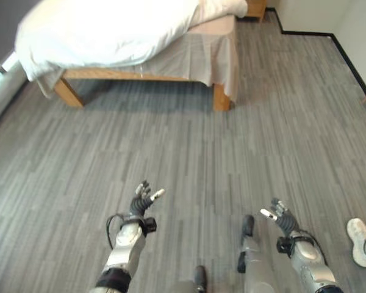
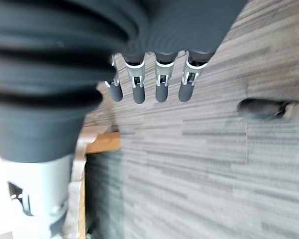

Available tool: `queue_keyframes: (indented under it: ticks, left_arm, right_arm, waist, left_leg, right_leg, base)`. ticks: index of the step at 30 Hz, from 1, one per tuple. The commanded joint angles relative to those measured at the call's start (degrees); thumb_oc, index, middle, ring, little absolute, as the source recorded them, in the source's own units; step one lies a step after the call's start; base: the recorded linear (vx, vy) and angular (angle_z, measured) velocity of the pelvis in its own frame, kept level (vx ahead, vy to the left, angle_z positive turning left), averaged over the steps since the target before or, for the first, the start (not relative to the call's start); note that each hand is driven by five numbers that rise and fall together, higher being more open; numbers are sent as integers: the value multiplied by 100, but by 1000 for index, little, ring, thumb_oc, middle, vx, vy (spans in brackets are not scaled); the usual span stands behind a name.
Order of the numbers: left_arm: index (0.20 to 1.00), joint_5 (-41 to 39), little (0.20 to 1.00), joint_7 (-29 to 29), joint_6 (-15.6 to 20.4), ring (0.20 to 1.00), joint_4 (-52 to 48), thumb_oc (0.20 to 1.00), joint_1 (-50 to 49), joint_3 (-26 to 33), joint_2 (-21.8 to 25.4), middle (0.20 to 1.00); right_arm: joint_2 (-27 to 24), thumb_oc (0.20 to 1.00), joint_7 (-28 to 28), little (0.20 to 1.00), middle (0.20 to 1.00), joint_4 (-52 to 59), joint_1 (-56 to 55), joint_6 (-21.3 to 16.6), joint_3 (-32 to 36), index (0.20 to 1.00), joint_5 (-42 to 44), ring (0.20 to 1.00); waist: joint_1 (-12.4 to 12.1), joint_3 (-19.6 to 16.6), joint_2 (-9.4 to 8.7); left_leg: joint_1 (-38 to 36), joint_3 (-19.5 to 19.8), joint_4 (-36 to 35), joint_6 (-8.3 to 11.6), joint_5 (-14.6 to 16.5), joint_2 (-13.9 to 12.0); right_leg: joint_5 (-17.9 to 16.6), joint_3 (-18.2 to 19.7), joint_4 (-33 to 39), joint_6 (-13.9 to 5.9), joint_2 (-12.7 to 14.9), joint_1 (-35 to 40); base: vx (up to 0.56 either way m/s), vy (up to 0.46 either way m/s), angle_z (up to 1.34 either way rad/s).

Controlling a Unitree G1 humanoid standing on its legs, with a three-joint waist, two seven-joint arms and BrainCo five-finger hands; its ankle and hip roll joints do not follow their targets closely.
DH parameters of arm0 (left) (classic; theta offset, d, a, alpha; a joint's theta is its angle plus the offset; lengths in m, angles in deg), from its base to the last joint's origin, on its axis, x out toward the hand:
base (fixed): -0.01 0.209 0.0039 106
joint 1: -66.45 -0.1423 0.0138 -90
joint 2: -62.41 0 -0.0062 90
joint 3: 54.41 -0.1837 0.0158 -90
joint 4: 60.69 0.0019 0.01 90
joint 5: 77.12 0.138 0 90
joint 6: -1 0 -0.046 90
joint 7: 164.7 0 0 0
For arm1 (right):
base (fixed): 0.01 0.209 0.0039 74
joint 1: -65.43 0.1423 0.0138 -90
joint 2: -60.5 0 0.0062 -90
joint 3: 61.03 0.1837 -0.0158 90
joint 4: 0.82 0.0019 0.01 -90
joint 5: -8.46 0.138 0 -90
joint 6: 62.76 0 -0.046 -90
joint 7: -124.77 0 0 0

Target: Making the bed.

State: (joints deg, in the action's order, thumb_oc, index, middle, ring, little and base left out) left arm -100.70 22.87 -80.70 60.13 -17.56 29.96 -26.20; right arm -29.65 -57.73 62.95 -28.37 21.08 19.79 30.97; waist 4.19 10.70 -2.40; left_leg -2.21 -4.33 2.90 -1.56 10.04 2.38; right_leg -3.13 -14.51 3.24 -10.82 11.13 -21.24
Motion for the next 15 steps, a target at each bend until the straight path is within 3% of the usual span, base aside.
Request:
queue_keyframes:
  ticks: [1, 2, 3, 4, 5, 6, 7, 8, 9, 10, 11, 12, 13, 14, 15]
  left_arm:
    - [1000, 169, 1000, -167, 259, 1000, -551, 1000, -102, -50, 235, 1000]
    - [1000, -52, 1000, -227, 195, 1000, -554, 1000, -216, -125, 97, 1000]
    - [1000, -124, 1000, -246, 141, 1000, -519, 1000, -205, -133, 73, 1000]
    - [1000, -217, 1000, -286, 115, 1000, -537, 1000, -174, -168, 45, 1000]
    - [1000, -208, 1000, -283, 106, 1000, -521, 1000, -171, -207, 58, 1000]
    - [1000, -207, 1000, -268, 95, 1000, -572, 1000, -138, -242, 67, 1000]
    - [1000, -207, 1000, -268, 94, 1000, -572, 1000, -135, -242, 70, 1000]
    - [1000, -212, 1000, -252, 93, 1000, -613, 1000, -103, -288, 84, 1000]
    - [1000, -262, 1000, -297, 99, 1000, -579, 1000, -96, -317, 72, 1000]
    - [1000, -263, 1000, -298, 100, 1000, -577, 1000, -93, -316, 73, 1000]
    - [1000, -180, 1000, -400, 120, 1000, -638, 1000, -298, -374, 122, 1000]
    - [1000, -179, 1000, -399, 119, 1000, -640, 1000, -300, -374, 122, 1000]
    - [1000, -39, 1000, -447, 119, 1000, -712, 1000, -383, -375, 166, 1000]
    - [1000, 70, 1000, -500, 127, 1000, -776, 1000, -463, -374, 219, 1000]
    - [1000, 94, 1000, -517, 118, 1000, -799, 1000, -504, -390, 226, 1000]
  right_arm:
    - [-239, 1000, 182, 1000, 1000, 227, 181, -286, 179, 1000, 27, 1000]
    - [-297, 1000, 203, 1000, 1000, 171, 148, -317, 111, 1000, 109, 1000]
    - [-354, 1000, 148, 1000, 1000, 189, 234, -305, 91, 1000, 212, 1000]
    - [-374, 1000, 81, 1000, 1000, 286, 268, -354, 114, 1000, 375, 1000]
    - [-436, 1000, 51, 1000, 1000, 333, 354, -370, 101, 1000, 395, 1000]
    - [-464, 1000, -4, 1000, 1000, 335, 401, -383, 99, 1000, 385, 1000]
    - [-461, 1000, -4, 1000, 1000, 334, 404, -383, 101, 1000, 384, 1000]
    - [-565, 1000, -75, 1000, 1000, 239, 747, -385, 63, 1000, 379, 1000]
    - [-578, 1000, -107, 1000, 1000, 223, 907, -405, 23, 1000, 394, 1000]
    - [-577, 1000, -107, 1000, 1000, 220, 911, -406, 23, 1000, 395, 1000]
    - [-616, 1000, -56, 1000, 1000, 293, 1119, -465, -23, 1000, 350, 1000]
    - [-615, 1000, -56, 1000, 1000, 293, 1118, -466, -22, 1000, 350, 1000]
    - [-625, 1000, -42, 1000, 1000, 344, 1155, -485, -66, 1000, 260, 1000]
    - [-644, 1000, -16, 1000, 1000, 304, 1278, -513, -119, 1000, 113, 1000]
    - [-658, 1000, 4, 1000, 1000, 260, 1360, -503, -145, 1000, 28, 1000]
  waist:
    - [144, -209, 232]
    - [92, -239, 190]
    - [35, -221, 52]
    - [-128, -104, -75]
    - [-308, -12, -220]
    - [-425, 66, -268]
    - [-411, 51, -278]
    - [-794, 94, -333]
    - [-912, 45, -312]
    - [-913, 41, -335]
    - [-1172, -101, -220]
    - [-1182, -97, -239]
    - [-1260, -170, -198]
    - [-1417, -253, -123]
    - [-1488, -332, -101]
  left_leg:
    - [-1872, 156, 36, 792, -1045, -846]
    - [-1083, 172, 1918, 1105, -2504, -1044]
    - [-555, 142, 3067, 1070, -2791, -1070]
    - [23, 3, 3958, 939, -2831, -1108]
    - [586, -17, 4638, 740, -2502, -972]
    - [1017, 4, 4868, 699, -2288, -893]
    - [1046, 13, 4871, 693, -2297, -881]
    - [1847, -56, 4497, 589, -1899, -774]
    - [2032, -124, 3979, 596, -1868, -827]
    - [2023, -139, 3941, 590, -1893, -806]
    - [1992, -425, 1867, 564, -2017, -929]
    - [1953, -450, 1798, 558, -2056, -908]
    - [1811, -629, 805, 544, -2122, -820]
    - [1782, -628, -376, 610, -2384, -737]
    - [1683, -608, -664, 619, -2469, -702]
  right_leg:
    - [-1267, -99, -295, -121, -242, 324]
    - [-947, -111, -411, 308, -514, 809]
    - [-786, -204, -352, 536, -545, 1119]
    - [-564, -130, -202, 765, -658, 1507]
    - [-321, -55, -156, 863, -717, 1795]
    - [-227, 38, -116, 881, -748, 2014]
    - [-230, 26, -119, 880, -736, 1993]
    - [-25, 149, 50, 842, -800, 2557]
    - [114, 159, 106, 838, -829, 2737]
    - [111, 162, 106, 835, -806, 2728]
    - [343, 153, 153, 735, -917, 3134]
    - [337, 162, 155, 731, -893, 3135]
    - [461, 192, 176, 670, -969, 3283]
    - [607, 250, 176, 595, -1061, 3486]
    - [653, 255, 176, 571, -1080, 3670]
  base:
    - [948, -365, 59]
    - [912, -469, 104]
    - [994, -599, 100]
    - [719, -499, 88]
    - [629, -397, 0]
    - [363, -200, -63]
    - [635, -143, -84]
    - [700, -67, -65]
    - [704, -68, -34]
    - [780, 89, -23]
    - [548, 82, -8]
    - [829, 135, -7]
    - [563, 126, -13]
    - [772, 157, -32]
    - [950, 174, -61]
